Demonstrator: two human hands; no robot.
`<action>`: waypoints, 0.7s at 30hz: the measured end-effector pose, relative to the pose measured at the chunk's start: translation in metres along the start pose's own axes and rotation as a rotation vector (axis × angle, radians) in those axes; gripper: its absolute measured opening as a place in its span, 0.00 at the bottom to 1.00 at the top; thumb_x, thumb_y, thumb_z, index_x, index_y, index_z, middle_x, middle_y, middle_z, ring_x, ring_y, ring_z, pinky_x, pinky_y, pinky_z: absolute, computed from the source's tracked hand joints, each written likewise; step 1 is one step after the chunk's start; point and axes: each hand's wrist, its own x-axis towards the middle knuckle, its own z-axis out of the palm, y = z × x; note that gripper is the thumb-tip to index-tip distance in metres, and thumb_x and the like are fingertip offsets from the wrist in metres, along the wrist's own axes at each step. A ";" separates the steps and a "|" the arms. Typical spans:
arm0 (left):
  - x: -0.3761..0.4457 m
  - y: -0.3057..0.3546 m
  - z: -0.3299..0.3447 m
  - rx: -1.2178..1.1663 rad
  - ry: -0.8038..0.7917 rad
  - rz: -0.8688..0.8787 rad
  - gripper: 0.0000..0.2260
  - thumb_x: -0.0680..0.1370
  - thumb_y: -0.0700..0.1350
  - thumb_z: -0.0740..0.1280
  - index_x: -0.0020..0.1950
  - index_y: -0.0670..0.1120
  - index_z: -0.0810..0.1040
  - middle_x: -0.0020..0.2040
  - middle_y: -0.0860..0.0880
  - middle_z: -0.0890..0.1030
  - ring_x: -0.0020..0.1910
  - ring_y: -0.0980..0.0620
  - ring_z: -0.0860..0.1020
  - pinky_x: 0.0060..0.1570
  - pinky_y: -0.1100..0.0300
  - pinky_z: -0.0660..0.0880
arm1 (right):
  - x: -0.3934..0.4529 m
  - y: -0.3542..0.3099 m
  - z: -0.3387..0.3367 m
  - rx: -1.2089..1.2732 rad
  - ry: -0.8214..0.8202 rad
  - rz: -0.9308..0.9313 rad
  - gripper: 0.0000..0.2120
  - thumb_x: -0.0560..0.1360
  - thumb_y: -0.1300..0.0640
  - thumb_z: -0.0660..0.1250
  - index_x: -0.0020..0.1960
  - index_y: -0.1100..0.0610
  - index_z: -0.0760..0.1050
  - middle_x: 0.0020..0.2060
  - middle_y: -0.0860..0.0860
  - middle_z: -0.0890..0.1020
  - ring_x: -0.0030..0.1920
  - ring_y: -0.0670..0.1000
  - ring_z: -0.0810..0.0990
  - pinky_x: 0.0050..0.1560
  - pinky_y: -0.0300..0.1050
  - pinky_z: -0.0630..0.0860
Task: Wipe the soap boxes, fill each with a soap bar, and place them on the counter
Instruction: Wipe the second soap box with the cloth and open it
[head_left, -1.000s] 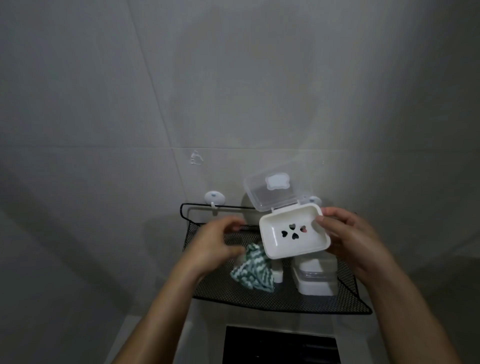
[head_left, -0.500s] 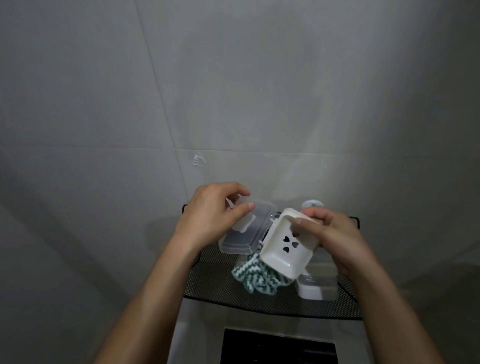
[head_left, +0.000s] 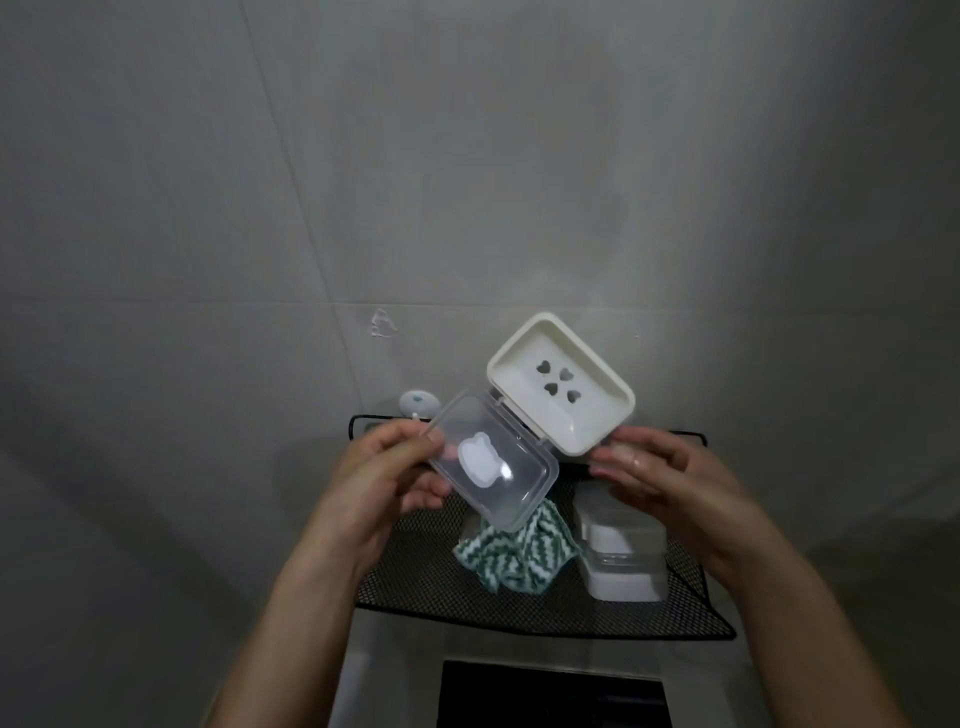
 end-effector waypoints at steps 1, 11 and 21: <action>-0.003 -0.005 0.001 -0.062 -0.023 -0.029 0.08 0.69 0.44 0.73 0.45 0.43 0.80 0.40 0.44 0.84 0.27 0.51 0.79 0.27 0.61 0.78 | -0.002 0.003 0.002 0.044 -0.028 0.027 0.36 0.59 0.48 0.81 0.63 0.60 0.77 0.54 0.59 0.86 0.56 0.58 0.85 0.62 0.55 0.76; -0.020 -0.043 0.039 -0.408 -0.109 -0.144 0.05 0.72 0.41 0.70 0.47 0.43 0.77 0.44 0.40 0.84 0.37 0.45 0.83 0.36 0.56 0.81 | 0.001 0.018 0.019 0.342 -0.218 0.104 0.22 0.71 0.53 0.74 0.63 0.62 0.80 0.62 0.63 0.81 0.63 0.62 0.81 0.54 0.55 0.82; -0.019 -0.045 0.038 -0.177 -0.252 -0.103 0.15 0.71 0.42 0.74 0.54 0.38 0.75 0.49 0.37 0.82 0.43 0.43 0.83 0.45 0.53 0.83 | 0.002 0.014 0.015 0.418 -0.129 0.080 0.15 0.75 0.59 0.67 0.58 0.66 0.81 0.60 0.65 0.82 0.60 0.62 0.83 0.47 0.52 0.83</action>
